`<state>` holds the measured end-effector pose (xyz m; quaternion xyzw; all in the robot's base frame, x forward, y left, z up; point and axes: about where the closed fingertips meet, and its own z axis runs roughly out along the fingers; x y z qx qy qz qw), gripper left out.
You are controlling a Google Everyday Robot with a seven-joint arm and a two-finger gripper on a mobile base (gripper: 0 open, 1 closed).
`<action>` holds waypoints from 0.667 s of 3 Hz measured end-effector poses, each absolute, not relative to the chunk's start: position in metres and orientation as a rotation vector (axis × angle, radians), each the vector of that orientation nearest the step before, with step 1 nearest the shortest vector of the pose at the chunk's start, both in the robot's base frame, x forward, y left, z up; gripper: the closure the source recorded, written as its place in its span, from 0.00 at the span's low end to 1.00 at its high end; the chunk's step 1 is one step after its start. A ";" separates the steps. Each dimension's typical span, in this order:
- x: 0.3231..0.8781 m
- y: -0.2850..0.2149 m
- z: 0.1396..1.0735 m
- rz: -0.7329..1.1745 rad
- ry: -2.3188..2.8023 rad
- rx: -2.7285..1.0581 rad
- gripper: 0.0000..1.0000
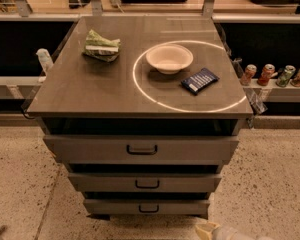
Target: Open bottom drawer
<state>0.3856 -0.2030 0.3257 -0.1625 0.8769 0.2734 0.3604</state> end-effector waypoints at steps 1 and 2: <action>0.400 -0.191 0.296 0.803 2.189 -0.495 1.00; 0.406 -0.194 0.295 0.819 2.175 -0.492 1.00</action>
Offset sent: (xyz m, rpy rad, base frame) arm 0.0130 0.0112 -0.0270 0.0571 -0.0336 0.0763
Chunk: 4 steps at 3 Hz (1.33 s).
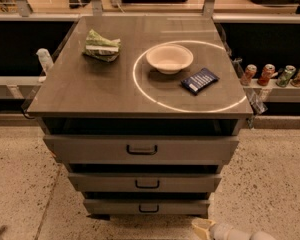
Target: Open bottom drawer
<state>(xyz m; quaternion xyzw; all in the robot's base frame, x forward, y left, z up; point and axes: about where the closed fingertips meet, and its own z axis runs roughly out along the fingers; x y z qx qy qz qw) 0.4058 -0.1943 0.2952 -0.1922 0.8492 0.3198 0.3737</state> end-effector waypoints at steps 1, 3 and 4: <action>0.403 -0.182 0.290 0.751 2.164 -0.502 1.00; 0.455 -0.193 0.262 0.477 2.043 -0.553 1.00; 0.479 -0.203 0.255 0.409 2.006 -0.564 1.00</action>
Offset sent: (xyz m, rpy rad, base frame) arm 0.0613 -0.0054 -0.0434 -0.2320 -0.3133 -0.1309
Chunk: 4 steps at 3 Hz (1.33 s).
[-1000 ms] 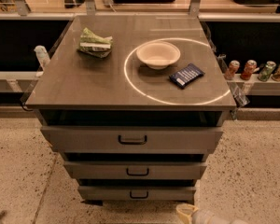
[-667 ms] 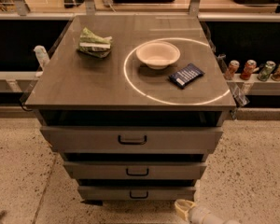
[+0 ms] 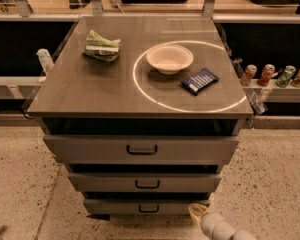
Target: Open bottom drawer
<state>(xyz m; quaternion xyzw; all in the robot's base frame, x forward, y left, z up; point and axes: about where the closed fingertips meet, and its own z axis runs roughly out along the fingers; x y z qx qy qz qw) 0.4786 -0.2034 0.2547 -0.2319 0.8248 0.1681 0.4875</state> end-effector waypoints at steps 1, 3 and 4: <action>0.480 -0.205 0.254 0.404 2.006 -0.562 1.00; 0.513 -0.189 0.241 0.591 1.919 -0.623 1.00; 0.524 -0.183 0.233 0.663 1.887 -0.623 1.00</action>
Offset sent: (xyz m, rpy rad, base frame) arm 0.0307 0.0138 -0.0164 0.1420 0.0025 0.1922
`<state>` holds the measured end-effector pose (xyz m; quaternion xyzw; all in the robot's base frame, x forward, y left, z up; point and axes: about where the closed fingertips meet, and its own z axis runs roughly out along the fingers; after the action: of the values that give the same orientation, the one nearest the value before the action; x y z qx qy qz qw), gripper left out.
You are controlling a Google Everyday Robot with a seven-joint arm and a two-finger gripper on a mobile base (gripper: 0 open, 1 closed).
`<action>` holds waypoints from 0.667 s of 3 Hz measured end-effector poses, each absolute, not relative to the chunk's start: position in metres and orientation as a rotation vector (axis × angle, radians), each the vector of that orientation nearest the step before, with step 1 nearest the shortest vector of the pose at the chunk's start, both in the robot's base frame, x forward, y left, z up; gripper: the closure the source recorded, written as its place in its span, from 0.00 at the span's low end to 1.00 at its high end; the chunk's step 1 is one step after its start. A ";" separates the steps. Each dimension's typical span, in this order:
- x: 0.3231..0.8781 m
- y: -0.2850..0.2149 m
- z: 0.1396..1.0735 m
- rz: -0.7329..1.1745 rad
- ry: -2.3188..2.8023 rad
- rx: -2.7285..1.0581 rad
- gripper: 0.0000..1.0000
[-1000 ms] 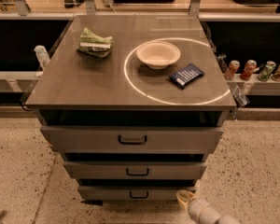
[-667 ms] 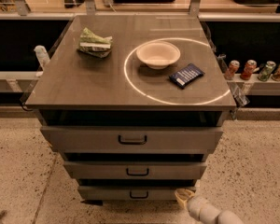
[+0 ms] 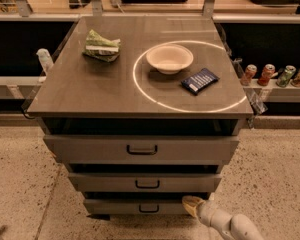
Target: Open bottom drawer
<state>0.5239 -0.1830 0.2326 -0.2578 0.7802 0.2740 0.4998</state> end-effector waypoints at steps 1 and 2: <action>0.526 -0.186 0.233 0.663 1.884 -0.624 1.00; 0.534 -0.180 0.225 0.636 1.891 -0.629 1.00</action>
Offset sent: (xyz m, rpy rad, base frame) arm 0.0212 0.0041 -0.0165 -0.0522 -0.0128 -0.0320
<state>0.5342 -0.1799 0.2253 -0.2601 0.7824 0.2631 0.5011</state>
